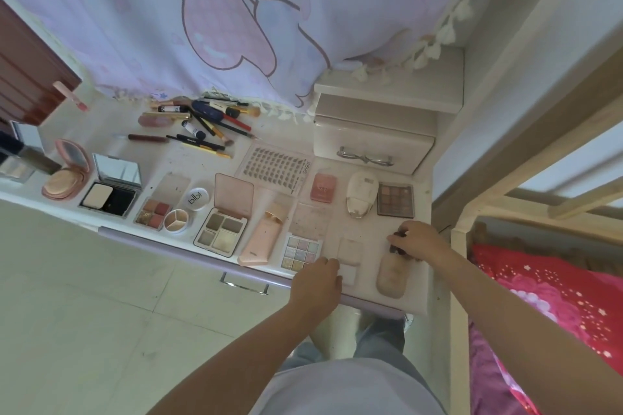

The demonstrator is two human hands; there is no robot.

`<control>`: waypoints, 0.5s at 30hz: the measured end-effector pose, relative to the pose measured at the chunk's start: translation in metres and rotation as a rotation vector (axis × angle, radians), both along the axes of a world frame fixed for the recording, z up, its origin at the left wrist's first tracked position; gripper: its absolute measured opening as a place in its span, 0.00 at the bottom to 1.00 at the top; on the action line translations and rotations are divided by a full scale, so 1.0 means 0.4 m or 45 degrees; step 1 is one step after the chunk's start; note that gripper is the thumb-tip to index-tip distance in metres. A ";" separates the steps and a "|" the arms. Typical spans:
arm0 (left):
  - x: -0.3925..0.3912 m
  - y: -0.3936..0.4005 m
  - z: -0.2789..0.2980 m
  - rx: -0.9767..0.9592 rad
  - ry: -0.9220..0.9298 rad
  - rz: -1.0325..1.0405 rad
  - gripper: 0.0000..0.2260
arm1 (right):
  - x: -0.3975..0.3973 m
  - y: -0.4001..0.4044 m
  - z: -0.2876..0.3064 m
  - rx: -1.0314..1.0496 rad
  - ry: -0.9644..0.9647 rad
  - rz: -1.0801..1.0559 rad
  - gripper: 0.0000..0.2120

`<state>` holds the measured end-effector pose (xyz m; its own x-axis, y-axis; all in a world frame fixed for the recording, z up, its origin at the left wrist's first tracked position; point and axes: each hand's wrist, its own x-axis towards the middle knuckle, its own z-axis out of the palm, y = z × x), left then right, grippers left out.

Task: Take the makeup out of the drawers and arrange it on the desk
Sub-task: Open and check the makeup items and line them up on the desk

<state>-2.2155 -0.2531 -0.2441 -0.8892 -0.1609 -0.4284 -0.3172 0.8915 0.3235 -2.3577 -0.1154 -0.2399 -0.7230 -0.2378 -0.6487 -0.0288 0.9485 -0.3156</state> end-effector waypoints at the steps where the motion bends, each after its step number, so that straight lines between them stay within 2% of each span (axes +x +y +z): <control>1: -0.005 0.000 0.007 0.016 0.014 -0.006 0.15 | -0.002 0.002 0.000 -0.074 -0.064 -0.080 0.13; 5: -0.033 0.004 0.039 0.124 -0.006 -0.078 0.19 | 0.006 0.024 0.018 -0.245 -0.165 -0.232 0.05; 12: -0.076 0.016 0.080 0.375 -0.078 -0.135 0.33 | 0.039 0.029 0.100 -0.561 0.001 -0.286 0.04; 15: -0.083 0.031 0.104 0.337 0.042 -0.095 0.35 | 0.054 0.009 0.159 -0.722 0.072 -0.430 0.05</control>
<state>-2.2485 -0.2408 -0.2024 -0.9085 0.0188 -0.4174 -0.2395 0.7951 0.5572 -2.3363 -0.1118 -0.1764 -0.8469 -0.2858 -0.4485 0.2098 0.5954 -0.7755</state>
